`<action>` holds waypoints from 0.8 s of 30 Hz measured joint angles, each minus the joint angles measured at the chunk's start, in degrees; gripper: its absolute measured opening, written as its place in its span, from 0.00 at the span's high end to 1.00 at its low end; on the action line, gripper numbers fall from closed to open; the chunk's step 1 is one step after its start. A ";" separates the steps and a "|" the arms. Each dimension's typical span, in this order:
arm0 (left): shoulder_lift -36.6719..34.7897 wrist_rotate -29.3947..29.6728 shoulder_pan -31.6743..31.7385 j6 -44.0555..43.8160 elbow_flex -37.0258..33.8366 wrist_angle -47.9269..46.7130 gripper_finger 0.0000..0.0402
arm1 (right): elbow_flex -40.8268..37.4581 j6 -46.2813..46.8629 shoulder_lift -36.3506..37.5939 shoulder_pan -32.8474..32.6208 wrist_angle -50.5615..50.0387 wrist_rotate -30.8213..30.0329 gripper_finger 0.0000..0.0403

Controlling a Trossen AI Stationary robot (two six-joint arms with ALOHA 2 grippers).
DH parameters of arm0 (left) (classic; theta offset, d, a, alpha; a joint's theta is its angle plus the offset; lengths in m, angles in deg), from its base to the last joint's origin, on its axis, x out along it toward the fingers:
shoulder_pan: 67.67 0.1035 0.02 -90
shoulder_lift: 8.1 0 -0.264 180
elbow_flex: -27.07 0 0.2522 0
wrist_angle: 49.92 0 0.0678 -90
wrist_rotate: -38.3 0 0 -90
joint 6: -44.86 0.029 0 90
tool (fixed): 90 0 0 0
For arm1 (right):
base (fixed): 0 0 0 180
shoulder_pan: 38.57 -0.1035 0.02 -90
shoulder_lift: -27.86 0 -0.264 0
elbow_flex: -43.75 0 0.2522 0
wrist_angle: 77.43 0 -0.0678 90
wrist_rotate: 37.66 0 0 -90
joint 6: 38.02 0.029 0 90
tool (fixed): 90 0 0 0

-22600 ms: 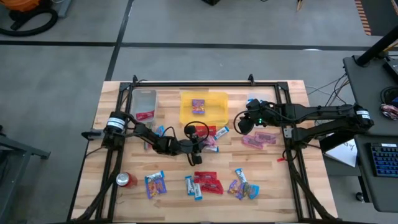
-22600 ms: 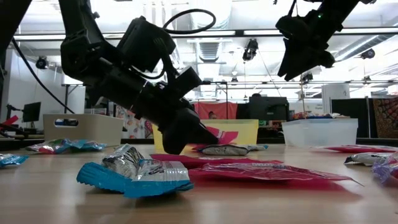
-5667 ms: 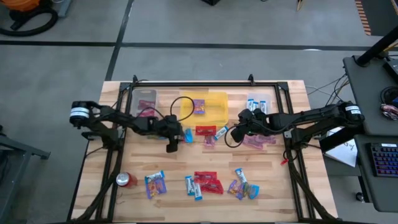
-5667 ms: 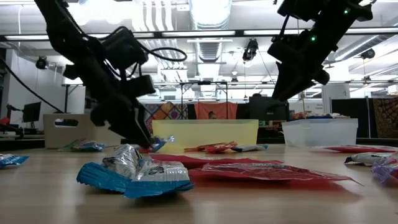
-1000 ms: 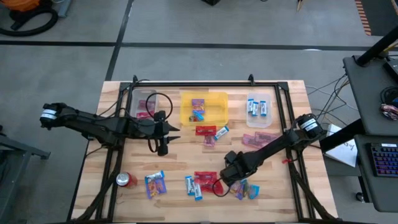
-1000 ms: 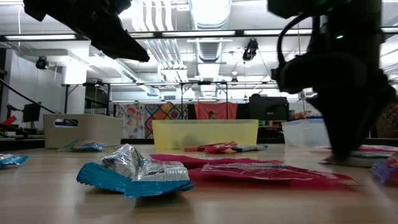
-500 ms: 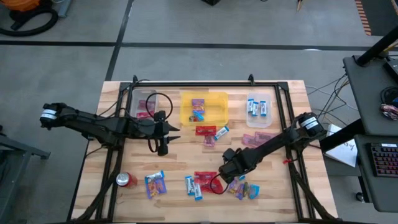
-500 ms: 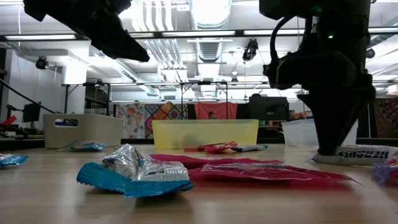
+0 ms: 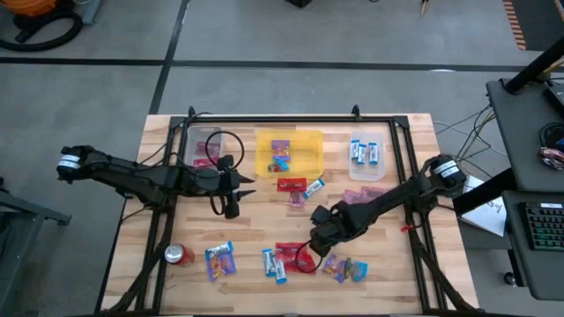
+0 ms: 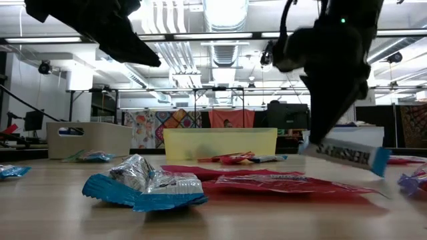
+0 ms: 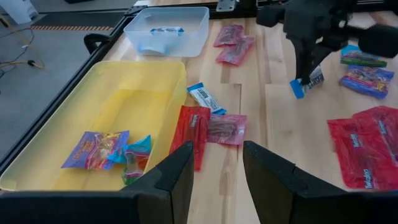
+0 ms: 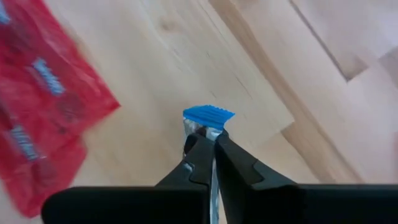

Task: Sort candy
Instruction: Put the white chocolate into the transparent bin

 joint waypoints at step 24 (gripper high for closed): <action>0.02 0.01 0.00 0.00 0.00 1.09 0.70 | -0.78 -18.49 8.40 3.57 0.50 -5.42 0.98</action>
